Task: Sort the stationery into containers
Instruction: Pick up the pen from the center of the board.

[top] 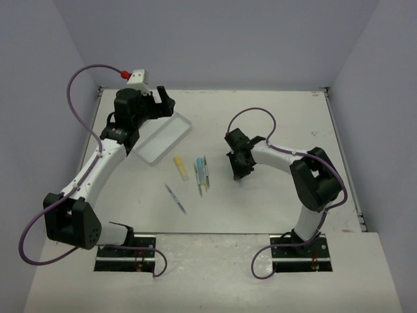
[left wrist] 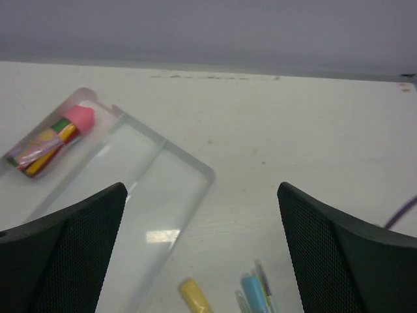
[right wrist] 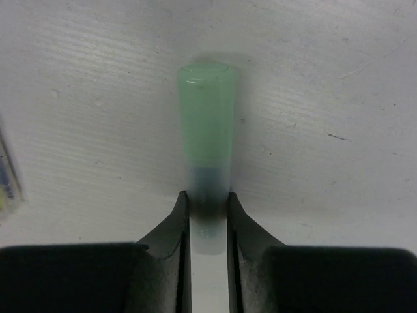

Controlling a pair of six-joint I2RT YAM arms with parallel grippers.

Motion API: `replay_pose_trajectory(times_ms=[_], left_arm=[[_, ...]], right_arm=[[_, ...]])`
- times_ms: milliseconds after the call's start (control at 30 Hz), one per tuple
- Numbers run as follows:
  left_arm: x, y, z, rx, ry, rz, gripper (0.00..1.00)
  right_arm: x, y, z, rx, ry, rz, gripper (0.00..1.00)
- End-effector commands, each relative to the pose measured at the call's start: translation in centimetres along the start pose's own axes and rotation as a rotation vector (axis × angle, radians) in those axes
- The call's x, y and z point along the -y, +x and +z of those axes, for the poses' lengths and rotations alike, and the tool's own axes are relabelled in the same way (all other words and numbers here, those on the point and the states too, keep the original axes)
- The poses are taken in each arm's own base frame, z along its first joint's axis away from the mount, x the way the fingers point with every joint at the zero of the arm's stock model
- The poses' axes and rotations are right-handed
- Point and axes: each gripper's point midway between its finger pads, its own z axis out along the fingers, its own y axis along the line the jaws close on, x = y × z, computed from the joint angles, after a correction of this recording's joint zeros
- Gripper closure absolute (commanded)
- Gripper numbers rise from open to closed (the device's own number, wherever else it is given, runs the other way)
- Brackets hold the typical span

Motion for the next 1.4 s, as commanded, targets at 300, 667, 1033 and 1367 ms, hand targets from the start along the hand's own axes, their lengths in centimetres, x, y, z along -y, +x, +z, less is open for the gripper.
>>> replay_pose_trajectory(times_ms=[300,667,1033,1367], left_arm=[[15.7,10.1,-9.7,-0.139,0.940,-0.222,0.00],[18.9,11.2,-8.3,-0.152,0.937,-0.266,0.19],[19.4,9.7,-6.6,-0.105,0.921,-0.292,0.53],[18.3,8.5,-4.9,-0.056,0.798,-0.266,0.20]], right_arm=[[-10.4,-6.1,-15.6,0.544,-0.720,-0.146,1.00],[-12.4,-7.5,-21.3,0.756,-0.902,-0.145,1.00],[-12.7,-7.6,-19.5,0.725,-0.879,-0.156,1.00],[-12.5,-7.2,-19.6,0.740,-0.877,-0.162,1.00]])
